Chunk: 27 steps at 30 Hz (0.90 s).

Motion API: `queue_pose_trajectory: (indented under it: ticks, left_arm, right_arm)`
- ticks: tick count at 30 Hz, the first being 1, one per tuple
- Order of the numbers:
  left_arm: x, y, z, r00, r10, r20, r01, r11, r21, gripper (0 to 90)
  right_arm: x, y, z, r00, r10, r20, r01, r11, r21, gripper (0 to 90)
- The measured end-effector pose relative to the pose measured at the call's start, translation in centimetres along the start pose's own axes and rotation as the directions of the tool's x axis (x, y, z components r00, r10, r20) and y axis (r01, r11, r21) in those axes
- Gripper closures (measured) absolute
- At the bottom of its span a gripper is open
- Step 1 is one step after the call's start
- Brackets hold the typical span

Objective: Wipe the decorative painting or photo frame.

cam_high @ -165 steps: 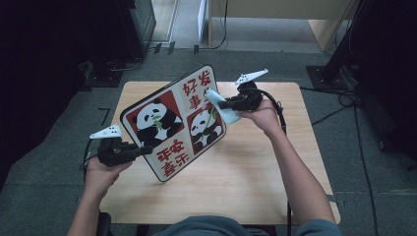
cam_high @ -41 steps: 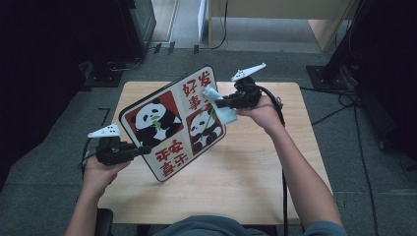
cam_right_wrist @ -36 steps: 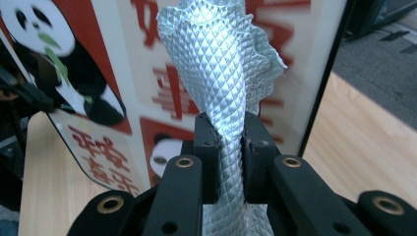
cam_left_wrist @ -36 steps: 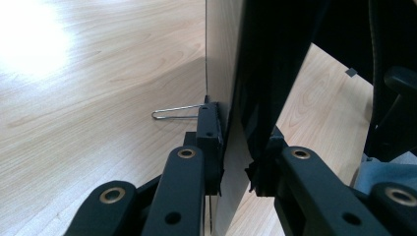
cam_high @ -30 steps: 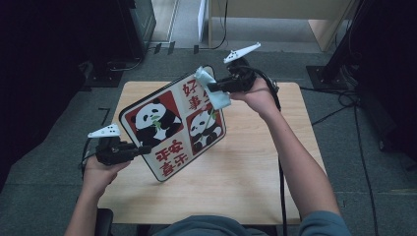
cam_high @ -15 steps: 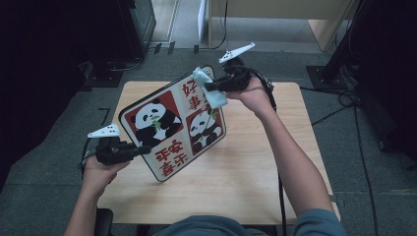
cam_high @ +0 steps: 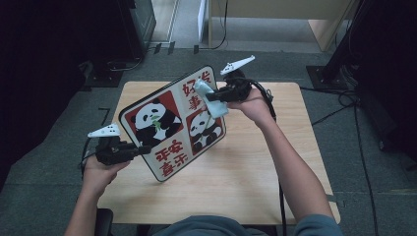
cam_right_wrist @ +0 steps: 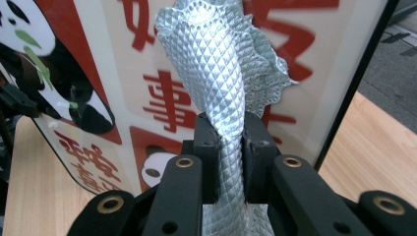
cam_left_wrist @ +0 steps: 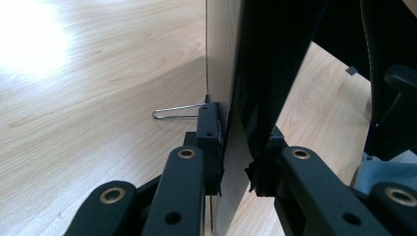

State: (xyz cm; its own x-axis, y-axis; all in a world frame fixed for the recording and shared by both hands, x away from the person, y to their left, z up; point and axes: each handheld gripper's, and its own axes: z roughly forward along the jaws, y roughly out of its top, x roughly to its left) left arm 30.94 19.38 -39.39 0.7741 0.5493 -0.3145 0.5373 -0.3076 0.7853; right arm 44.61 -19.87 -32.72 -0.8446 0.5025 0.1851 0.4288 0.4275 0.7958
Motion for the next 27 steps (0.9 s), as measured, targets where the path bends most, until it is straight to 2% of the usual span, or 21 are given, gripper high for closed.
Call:
queue_pose_trajectory:
  ticks: [18, 22, 27]
  left_arm:
    - [0.0, 0.0, 0.0, 1.0, 0.003, -0.002, -0.003, 1.0, 0.0, 78.9]
    - [0.0, 0.0, 0.0, 1.0, 0.002, -0.001, -0.002, 1.0, -0.001, 78.9]
    - [0.0, 0.0, 0.0, 1.0, 0.002, -0.002, -0.002, 1.0, -0.001, 78.9]
  right_arm:
    - [-0.2, -2.1, 0.9, 0.9997, 0.015, -0.021, -0.014, 1.0, 0.023, 80.4]
    - [0.0, -2.6, 1.1, 0.9996, 0.018, -0.023, -0.018, 1.0, 0.002, 80.4]
    - [-0.1, -3.3, 1.6, 0.999, 0.029, -0.032, -0.028, 0.999, 0.027, 80.3]
